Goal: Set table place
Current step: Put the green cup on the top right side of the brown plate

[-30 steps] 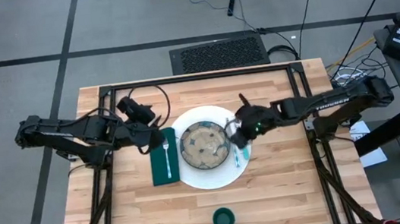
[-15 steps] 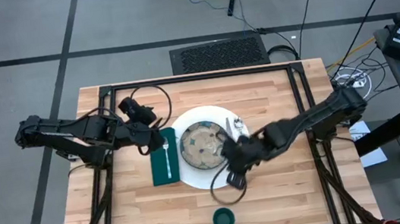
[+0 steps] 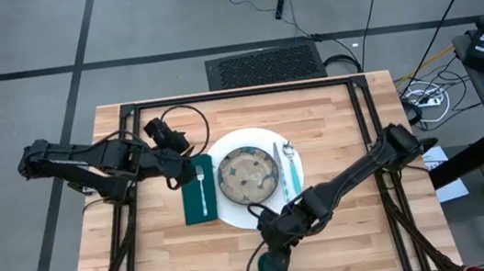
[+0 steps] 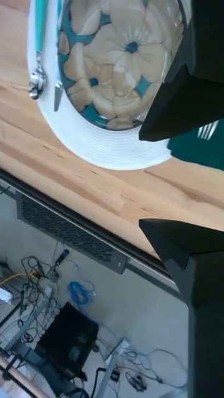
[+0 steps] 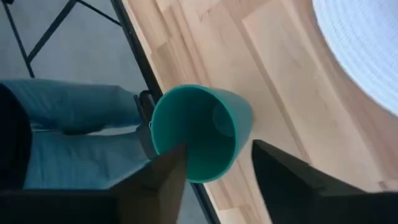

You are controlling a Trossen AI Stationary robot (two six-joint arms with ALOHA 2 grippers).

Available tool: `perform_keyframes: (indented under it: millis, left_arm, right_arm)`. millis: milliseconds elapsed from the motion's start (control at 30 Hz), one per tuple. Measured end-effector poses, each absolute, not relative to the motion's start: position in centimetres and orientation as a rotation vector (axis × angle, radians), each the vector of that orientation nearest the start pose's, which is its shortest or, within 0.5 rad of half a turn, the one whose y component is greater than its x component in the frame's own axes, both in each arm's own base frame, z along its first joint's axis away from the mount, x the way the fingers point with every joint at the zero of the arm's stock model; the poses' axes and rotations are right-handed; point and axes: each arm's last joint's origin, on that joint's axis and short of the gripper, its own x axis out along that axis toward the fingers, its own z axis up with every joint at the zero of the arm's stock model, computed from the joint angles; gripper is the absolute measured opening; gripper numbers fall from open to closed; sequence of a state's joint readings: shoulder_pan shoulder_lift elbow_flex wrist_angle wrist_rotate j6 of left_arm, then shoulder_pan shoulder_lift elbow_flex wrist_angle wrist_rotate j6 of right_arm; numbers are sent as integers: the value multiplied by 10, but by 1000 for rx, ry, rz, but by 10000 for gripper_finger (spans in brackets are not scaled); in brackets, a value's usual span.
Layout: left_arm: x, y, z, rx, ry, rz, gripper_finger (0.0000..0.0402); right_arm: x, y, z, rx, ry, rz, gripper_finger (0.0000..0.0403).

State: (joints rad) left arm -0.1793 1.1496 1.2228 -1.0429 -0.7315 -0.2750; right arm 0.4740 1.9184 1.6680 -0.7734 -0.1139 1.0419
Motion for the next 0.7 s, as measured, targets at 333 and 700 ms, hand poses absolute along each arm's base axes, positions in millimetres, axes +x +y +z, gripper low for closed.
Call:
perform_keyframes:
  millis: [333,700]
  left_arm:
    - [201,-17,347,210,825,609,201]
    - [199,-17,346,220,846,610,201]
  right_arm:
    - [371,211,227,716,1286,-103,227]
    - [384,214,171,736,1424,-188,45]
